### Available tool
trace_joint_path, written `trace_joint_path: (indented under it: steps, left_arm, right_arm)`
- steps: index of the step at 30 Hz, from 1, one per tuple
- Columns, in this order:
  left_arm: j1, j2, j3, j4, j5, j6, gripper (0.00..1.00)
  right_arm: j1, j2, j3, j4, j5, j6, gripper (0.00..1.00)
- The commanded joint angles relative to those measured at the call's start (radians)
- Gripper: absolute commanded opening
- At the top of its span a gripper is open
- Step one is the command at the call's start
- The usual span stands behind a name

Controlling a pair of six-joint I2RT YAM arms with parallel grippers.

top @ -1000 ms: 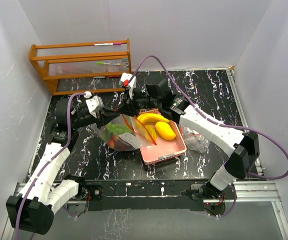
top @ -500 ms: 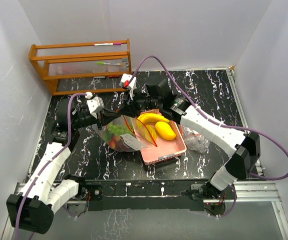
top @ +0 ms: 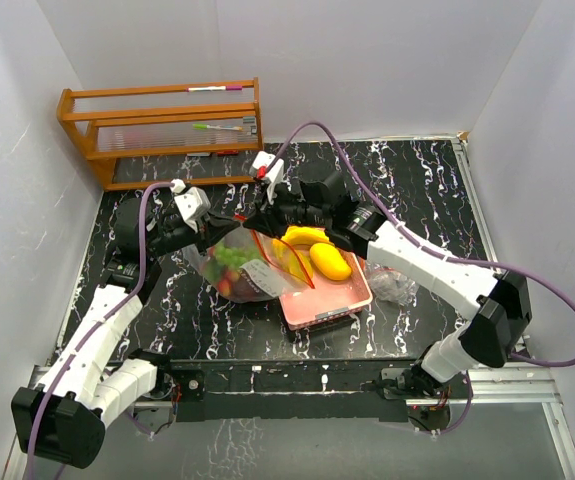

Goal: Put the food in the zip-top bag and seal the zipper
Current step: Zip the zipper food storage bag at the center of the board.

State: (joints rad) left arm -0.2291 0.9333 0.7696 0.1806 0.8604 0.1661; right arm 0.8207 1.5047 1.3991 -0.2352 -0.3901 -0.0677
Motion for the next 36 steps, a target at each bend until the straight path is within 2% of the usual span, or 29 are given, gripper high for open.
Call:
trace_joint_path:
  steps: [1,10,23,36]
  left_arm:
    - [0.012,-0.043,0.034,0.065,-0.095,-0.003,0.0]
    - [0.012,-0.062,0.053,0.071,-0.214,0.006,0.0]
    - [0.014,0.029,0.227,-0.036,-0.542,0.01,0.0]
    - [0.013,0.084,0.249,-0.016,-0.614,-0.026,0.0]
  right_arm:
    - [-0.035,-0.06,-0.038,-0.001,0.077,0.009,0.08]
    - [-0.052,-0.127,-0.138,0.008,0.073,0.034,0.08]
    - [-0.055,-0.3,-0.37,0.01,0.113,0.092,0.08]
    - [-0.055,-0.396,-0.479,0.01,0.137,0.133,0.08]
